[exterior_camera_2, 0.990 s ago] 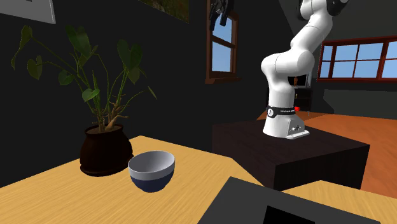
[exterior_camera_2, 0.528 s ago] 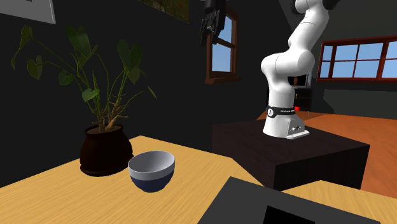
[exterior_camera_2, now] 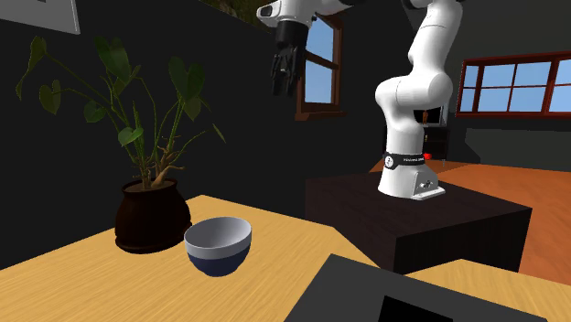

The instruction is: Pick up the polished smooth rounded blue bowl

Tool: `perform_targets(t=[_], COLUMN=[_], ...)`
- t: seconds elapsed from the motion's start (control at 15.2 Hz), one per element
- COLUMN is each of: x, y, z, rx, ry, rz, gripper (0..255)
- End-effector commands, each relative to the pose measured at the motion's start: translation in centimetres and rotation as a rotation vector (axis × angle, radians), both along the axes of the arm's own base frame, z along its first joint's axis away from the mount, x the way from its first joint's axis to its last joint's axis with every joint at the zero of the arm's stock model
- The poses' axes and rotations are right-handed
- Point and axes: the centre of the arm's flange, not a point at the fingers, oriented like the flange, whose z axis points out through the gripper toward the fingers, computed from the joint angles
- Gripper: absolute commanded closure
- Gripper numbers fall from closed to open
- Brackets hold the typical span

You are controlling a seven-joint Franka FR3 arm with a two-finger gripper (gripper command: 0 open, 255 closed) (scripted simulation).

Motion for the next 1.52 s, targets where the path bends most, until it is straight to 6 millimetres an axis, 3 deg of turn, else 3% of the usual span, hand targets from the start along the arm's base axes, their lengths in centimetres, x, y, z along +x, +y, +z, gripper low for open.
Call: perform_targets(t=[0.0, 1.45], x=[1.5, 16.4], y=[0.9, 9.4], z=[-2.1, -26.3], rx=[-0.003, -0.039], ry=[0.006, 0.083], rz=[0.001, 0.009], gripper=[0, 0])
